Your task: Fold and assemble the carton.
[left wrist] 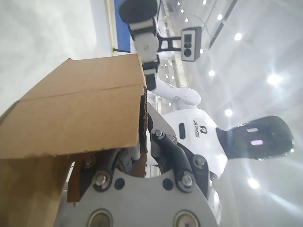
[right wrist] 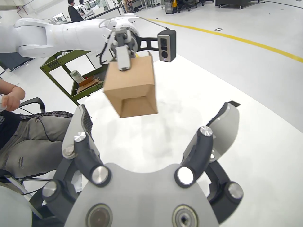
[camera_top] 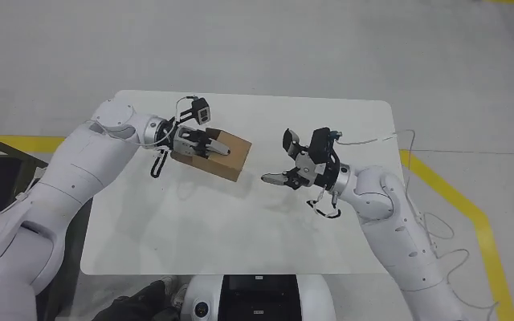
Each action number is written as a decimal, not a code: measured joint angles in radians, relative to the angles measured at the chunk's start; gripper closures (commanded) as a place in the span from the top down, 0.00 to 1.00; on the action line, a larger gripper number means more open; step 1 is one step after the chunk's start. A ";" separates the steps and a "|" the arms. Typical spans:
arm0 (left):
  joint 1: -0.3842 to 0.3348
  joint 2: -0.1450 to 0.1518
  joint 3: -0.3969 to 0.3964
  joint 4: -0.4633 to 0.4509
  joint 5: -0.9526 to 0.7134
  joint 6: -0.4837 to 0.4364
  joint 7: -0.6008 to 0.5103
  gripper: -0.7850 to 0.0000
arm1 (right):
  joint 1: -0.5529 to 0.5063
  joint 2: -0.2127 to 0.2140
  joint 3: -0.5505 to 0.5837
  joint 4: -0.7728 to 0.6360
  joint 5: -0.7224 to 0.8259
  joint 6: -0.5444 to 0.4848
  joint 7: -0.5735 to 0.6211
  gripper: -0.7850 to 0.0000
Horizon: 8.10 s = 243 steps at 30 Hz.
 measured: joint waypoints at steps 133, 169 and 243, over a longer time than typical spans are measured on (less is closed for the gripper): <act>0.366 0.040 -0.666 -0.053 0.899 -0.743 0.657 1.00 | 0.301 -0.074 -0.477 0.413 0.152 0.296 0.028 1.00; 0.366 0.040 -0.666 -0.053 0.899 -0.743 0.657 1.00 | 0.317 -0.130 -0.511 0.435 0.209 0.193 -0.063 1.00; 0.366 0.040 -0.666 -0.053 0.899 -0.743 0.657 1.00 | 0.194 -0.109 -0.229 0.279 -0.190 0.899 -0.139 1.00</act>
